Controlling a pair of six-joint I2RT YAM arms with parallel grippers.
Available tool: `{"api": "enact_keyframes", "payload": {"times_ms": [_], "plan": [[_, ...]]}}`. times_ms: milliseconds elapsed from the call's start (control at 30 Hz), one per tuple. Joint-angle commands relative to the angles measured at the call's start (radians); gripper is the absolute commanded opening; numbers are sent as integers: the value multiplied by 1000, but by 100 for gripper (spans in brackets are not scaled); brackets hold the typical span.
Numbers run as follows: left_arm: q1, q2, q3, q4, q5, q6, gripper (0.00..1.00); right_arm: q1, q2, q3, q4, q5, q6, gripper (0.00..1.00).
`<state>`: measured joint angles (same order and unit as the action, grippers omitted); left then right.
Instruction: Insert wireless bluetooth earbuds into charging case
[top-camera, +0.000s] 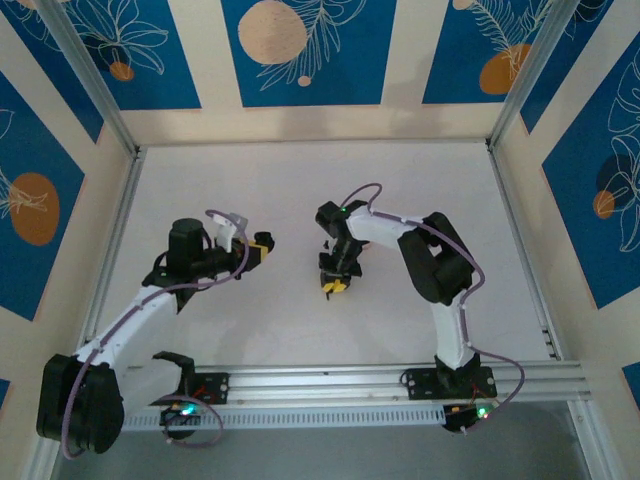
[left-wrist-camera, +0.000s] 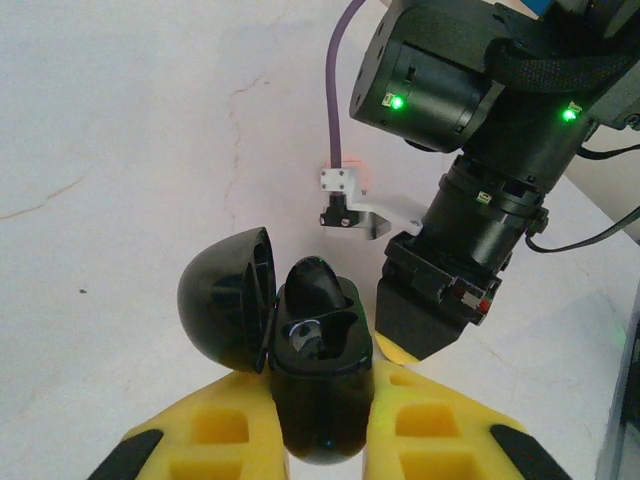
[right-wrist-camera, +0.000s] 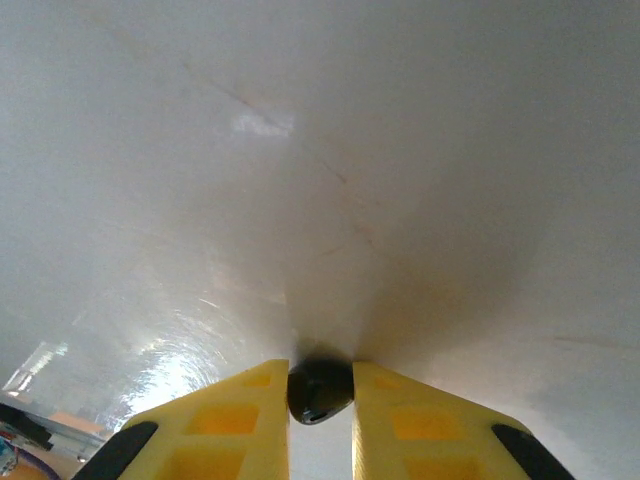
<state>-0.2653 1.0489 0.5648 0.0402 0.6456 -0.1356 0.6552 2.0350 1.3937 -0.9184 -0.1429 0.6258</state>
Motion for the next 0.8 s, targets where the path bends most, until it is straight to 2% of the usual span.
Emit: {"api": "enact_keyframes", "payload": {"times_ms": [0,300,533,767], "plan": [[-40,26,-8,70,-8,29,13,-3,-94,-62,89,15,56,18],[-163,130,-88,294,-100,106,13,-39,-308,-186,252,98,87,18],[-271,287,-101,473,-170,188,13,-46,-443,-240,348,164,53,17],[-332,449,-81,650,-202,196,12,-45,-527,-278,422,193,37,17]]}}
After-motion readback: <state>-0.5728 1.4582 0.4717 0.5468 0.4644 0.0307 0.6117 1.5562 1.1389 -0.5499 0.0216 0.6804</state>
